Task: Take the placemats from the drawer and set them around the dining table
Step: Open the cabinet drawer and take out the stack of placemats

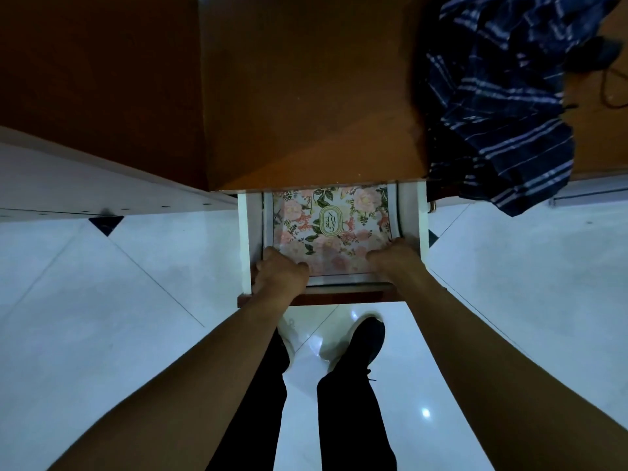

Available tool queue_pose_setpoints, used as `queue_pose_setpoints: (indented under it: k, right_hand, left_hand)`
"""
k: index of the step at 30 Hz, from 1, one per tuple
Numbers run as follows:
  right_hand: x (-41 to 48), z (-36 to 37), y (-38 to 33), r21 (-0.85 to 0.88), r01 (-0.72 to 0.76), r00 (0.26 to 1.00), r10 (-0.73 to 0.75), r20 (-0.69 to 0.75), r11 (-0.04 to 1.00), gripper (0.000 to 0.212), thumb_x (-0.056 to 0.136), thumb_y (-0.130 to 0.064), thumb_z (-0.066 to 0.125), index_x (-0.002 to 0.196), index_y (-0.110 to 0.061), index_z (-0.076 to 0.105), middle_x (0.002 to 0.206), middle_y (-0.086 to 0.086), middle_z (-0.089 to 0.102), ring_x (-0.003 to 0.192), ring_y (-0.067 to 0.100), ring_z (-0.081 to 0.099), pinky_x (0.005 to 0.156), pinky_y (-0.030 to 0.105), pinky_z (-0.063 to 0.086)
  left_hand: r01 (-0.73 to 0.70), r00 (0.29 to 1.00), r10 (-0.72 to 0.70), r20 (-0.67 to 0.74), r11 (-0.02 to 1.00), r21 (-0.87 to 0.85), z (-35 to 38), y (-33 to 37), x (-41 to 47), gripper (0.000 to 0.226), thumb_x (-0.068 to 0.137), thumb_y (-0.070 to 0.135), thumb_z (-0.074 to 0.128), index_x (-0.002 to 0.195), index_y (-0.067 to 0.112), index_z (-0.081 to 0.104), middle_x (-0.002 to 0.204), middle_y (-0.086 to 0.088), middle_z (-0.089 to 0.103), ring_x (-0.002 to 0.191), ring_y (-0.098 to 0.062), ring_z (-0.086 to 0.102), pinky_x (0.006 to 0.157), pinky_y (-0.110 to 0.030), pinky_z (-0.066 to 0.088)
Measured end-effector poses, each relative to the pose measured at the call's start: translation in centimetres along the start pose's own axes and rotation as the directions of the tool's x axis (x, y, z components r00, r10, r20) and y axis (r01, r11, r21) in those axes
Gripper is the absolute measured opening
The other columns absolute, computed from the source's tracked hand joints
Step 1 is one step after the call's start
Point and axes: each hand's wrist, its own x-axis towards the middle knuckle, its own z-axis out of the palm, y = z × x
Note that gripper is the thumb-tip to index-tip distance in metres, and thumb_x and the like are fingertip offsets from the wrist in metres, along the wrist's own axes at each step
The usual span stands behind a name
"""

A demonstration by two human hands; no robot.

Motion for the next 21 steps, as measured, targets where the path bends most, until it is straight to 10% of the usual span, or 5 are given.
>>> queue_pose_setpoints:
  k: [10, 16, 21]
  right_hand:
    - [1.3, 1.7, 0.7, 0.196, -0.071, 0.996, 0.081, -0.039, 0.978, 0.097, 0.058, -0.048, 0.078, 0.138, -0.015, 0.034, 0.126, 0.006, 0.055, 0.117, 0.033, 0.056, 0.095, 0.037, 0.047]
    - [-1.2, 1.9, 0.2, 0.22, 0.012, 0.933, 0.068, -0.352, 0.975, 0.043, 0.09, -0.011, 0.057, 0.129, -0.001, 0.045, 0.124, 0.021, 0.059, 0.113, 0.04, 0.058, 0.086, 0.034, 0.047]
    - [-4.6, 1.6, -1.0, 0.405, 0.218, 0.859, 0.023, -0.512, 0.888, 0.045, 0.085, -0.002, 0.054, 0.129, -0.005, 0.044, 0.118, 0.019, 0.059, 0.103, 0.037, 0.06, 0.088, 0.034, 0.05]
  left_hand:
    - [0.068, 0.995, -0.071, -0.067, 0.997, -0.044, 0.2, 0.3, 1.2, 0.075, 0.082, 0.019, 0.062, 0.144, 0.006, 0.02, 0.138, -0.022, 0.047, 0.12, -0.042, 0.052, 0.097, -0.048, 0.051]
    - [-0.031, 0.989, 0.013, -0.149, 0.992, -0.122, 0.7, -0.5, 0.3, 0.065, 0.083, 0.01, 0.06, 0.138, 0.002, 0.027, 0.134, -0.024, 0.046, 0.119, -0.044, 0.051, 0.098, -0.052, 0.05]
    - [-0.002, 0.994, -0.022, -0.111, 0.978, -0.21, 0.9, 0.6, -0.3, 0.074, 0.083, 0.016, 0.064, 0.144, 0.002, 0.023, 0.143, -0.021, 0.037, 0.124, -0.042, 0.047, 0.104, -0.046, 0.045]
